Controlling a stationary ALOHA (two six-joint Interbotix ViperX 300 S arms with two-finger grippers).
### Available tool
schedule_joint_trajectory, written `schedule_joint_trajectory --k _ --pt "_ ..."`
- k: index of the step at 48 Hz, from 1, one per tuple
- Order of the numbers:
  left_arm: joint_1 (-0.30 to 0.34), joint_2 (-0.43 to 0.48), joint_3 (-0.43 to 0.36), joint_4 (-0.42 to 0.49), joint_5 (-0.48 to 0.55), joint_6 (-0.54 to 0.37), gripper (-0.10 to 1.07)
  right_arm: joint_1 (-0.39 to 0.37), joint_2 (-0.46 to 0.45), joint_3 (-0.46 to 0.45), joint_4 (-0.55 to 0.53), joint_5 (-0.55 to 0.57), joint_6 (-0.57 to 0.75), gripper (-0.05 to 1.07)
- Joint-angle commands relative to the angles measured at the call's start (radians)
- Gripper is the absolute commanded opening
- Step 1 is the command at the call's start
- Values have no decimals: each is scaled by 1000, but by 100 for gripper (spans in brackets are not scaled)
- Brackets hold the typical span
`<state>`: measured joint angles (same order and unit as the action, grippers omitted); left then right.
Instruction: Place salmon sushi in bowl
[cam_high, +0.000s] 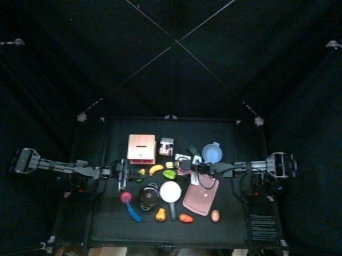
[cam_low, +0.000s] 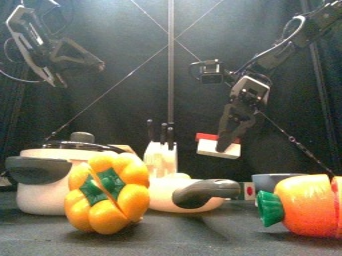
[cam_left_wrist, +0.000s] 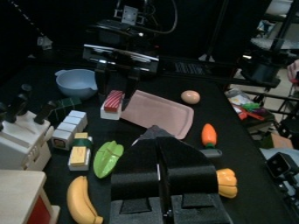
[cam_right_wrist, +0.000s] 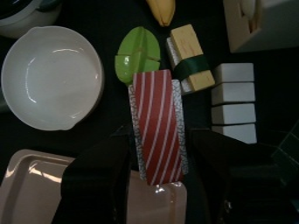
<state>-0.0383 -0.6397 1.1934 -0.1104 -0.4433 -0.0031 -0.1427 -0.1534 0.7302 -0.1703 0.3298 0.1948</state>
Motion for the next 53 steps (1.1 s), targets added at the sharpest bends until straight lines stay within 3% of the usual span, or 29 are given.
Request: schedule_joint_trajectory --k 1,35,53 --pt "3 0 -20 0 -11 0 -4 -18 -52 -11 -11 38 41 72" --pt "3 2 -20 -2 -11 2 -4 -195 -207 127 -368 163 495 72" --pt "3 0 -21 0 -11 2 -4 -279 -207 176 -417 218 554 72"
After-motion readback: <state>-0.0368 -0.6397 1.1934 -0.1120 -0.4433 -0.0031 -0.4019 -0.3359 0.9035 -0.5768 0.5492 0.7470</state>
